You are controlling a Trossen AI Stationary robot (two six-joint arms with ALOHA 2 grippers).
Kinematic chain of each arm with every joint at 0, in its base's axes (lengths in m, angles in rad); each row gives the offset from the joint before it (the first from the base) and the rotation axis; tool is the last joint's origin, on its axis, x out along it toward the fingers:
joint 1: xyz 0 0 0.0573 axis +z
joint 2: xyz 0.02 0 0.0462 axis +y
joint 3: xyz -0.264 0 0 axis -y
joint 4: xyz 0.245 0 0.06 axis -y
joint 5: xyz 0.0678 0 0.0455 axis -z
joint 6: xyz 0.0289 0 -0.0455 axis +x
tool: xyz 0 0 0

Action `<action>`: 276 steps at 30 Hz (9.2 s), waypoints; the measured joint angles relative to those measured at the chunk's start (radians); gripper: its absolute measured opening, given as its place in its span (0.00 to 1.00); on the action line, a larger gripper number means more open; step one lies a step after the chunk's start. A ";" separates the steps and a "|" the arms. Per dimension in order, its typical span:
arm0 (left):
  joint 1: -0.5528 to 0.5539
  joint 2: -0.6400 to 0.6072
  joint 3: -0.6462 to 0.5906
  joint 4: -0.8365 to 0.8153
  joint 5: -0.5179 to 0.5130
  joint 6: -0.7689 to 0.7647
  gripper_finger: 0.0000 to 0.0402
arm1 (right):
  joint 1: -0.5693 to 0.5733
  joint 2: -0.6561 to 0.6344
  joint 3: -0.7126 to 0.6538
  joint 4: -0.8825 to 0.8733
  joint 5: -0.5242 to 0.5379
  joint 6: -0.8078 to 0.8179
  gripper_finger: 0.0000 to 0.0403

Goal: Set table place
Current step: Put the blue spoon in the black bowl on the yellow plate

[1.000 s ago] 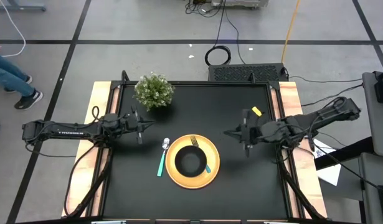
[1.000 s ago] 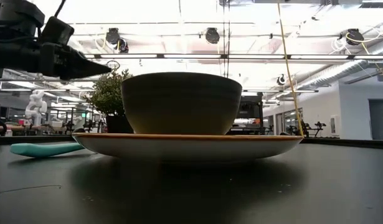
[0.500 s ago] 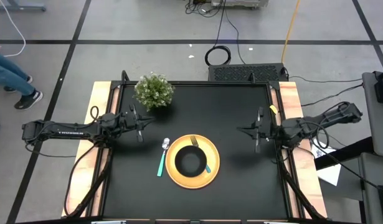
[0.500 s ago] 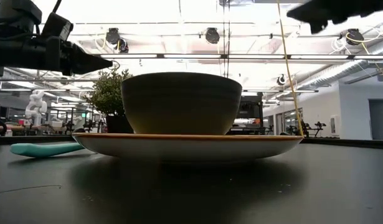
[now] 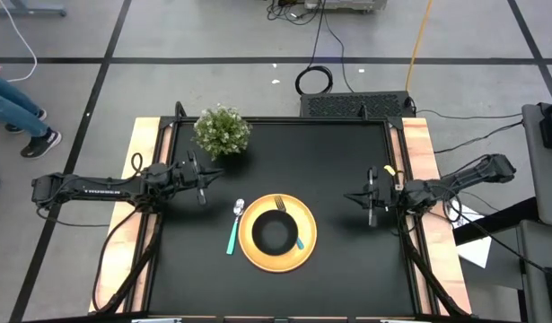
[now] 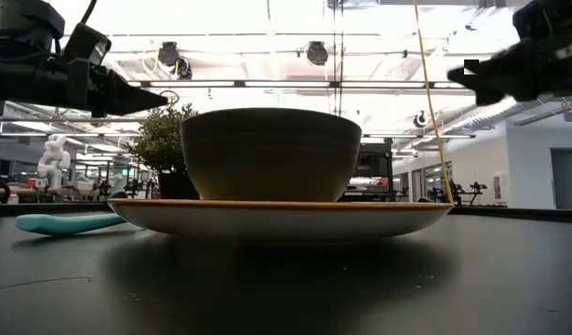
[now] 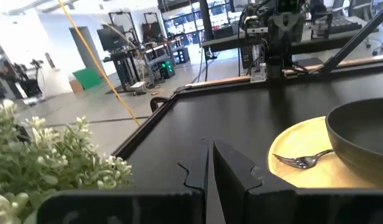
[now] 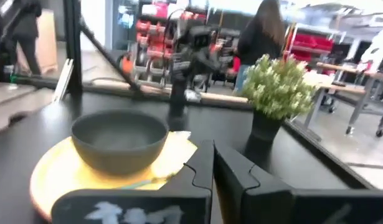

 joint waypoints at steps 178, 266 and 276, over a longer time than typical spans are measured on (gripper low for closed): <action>-0.568 1.096 1.017 -1.275 0.139 -1.456 0.66 | -0.378 -0.096 -0.044 -0.070 -0.415 0.204 0.00; -0.546 1.261 1.018 -1.273 0.095 -1.439 0.17 | -0.378 -0.083 -0.044 -0.071 -0.413 0.227 0.00; -0.538 1.156 1.013 -1.340 -0.182 -1.485 0.17 | -0.378 -0.083 -0.044 -0.070 -0.413 0.227 0.00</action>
